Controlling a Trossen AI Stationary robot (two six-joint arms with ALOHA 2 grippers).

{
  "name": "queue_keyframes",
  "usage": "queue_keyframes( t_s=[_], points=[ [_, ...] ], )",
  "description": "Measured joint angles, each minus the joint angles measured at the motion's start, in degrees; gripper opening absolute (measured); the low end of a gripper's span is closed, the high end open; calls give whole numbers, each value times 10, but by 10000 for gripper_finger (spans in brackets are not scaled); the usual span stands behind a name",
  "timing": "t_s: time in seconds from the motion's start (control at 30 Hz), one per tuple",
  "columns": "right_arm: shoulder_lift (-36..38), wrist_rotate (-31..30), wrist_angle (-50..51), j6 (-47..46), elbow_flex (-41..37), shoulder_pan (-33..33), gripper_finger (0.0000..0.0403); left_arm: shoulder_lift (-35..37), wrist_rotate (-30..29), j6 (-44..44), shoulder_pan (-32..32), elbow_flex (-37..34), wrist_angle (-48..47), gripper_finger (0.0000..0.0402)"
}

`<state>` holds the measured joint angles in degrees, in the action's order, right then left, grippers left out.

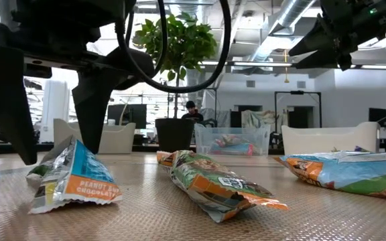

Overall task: Pick and place Granola Bars by type
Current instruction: Put the yellow granola bar into the white bin

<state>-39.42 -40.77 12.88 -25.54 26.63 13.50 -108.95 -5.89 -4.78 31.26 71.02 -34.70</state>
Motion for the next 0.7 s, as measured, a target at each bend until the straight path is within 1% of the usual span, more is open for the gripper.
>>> queue_keyframes(
  t_s=[0.5, 0.6, 0.7],
  points=[
    [-4, 1, 4, 0, 0, 0, 260, -27, 0, -2, -3, 0, 26, 201],
    [-9, 1, 2, 0, 0, 0, 260, -27, -1, -2, -3, 0, 27, 178],
    [-14, 2, 5, 0, 0, 0, 260, -27, 0, -2, -3, 0, 28, 139]
  ],
)
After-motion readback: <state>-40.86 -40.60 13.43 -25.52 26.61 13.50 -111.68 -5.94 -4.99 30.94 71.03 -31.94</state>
